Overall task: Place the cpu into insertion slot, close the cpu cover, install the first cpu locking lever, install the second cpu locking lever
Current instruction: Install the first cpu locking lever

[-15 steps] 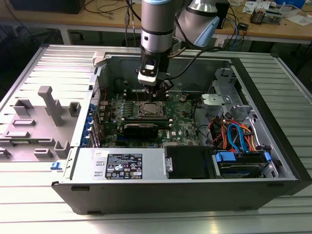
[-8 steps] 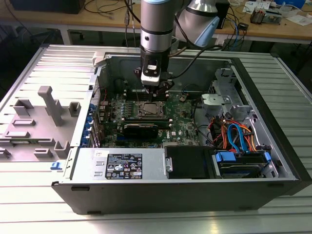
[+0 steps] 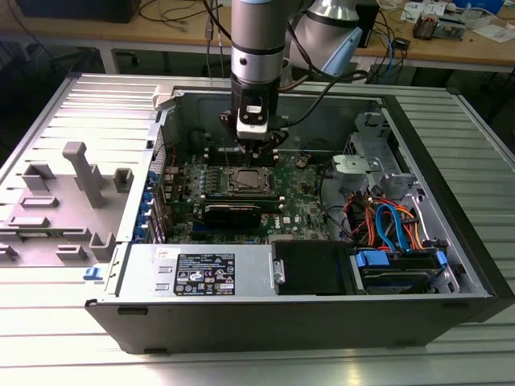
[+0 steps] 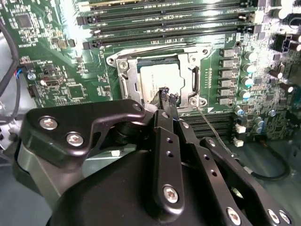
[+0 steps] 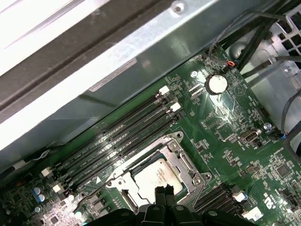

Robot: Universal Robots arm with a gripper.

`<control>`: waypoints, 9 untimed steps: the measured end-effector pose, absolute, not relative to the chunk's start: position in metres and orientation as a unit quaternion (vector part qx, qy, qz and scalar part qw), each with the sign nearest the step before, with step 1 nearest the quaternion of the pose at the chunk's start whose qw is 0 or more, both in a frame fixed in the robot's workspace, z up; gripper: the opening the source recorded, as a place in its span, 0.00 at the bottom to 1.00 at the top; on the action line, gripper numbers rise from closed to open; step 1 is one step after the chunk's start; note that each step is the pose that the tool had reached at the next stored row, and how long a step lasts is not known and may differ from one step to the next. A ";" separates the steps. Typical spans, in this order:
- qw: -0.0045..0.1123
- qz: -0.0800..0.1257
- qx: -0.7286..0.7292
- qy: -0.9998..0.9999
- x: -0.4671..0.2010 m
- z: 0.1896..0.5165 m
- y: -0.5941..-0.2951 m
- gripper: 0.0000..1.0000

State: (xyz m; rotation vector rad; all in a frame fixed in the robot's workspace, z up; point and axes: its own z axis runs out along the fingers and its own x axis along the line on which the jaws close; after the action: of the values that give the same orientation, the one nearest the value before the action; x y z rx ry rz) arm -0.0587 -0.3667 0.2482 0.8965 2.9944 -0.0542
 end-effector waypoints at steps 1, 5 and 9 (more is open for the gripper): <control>0.008 -0.017 0.282 0.959 -0.059 0.248 -0.367 0.11; 0.008 -0.017 0.249 0.968 -0.059 0.248 -0.367 0.11; 0.009 -0.017 0.206 0.978 -0.061 0.248 -0.367 0.11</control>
State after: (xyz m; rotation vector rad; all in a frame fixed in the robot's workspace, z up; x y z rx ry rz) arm -0.0607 -0.3667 0.2482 0.6439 3.0558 -0.0520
